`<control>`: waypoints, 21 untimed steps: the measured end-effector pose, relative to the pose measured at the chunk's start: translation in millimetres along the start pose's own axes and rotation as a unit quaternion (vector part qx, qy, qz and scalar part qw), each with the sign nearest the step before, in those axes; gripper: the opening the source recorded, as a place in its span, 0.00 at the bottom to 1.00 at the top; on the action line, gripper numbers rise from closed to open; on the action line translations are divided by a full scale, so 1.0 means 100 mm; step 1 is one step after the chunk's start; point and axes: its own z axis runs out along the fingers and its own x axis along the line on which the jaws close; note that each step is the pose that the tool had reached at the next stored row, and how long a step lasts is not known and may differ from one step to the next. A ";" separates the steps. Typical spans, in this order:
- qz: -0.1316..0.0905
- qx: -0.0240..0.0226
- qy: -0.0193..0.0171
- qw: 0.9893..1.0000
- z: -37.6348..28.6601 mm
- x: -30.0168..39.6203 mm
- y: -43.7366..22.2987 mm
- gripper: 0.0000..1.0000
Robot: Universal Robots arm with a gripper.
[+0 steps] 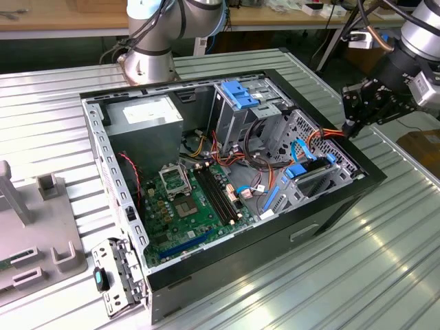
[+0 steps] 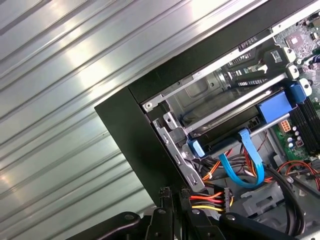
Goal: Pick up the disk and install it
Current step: 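Insert the second disk wire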
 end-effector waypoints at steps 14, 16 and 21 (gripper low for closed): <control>-0.003 0.018 0.029 0.999 -0.095 -0.273 0.153 0.16; -0.002 0.018 0.030 0.999 -0.104 -0.388 0.221 0.16; 0.014 0.017 0.032 0.999 -0.107 -0.457 0.262 0.16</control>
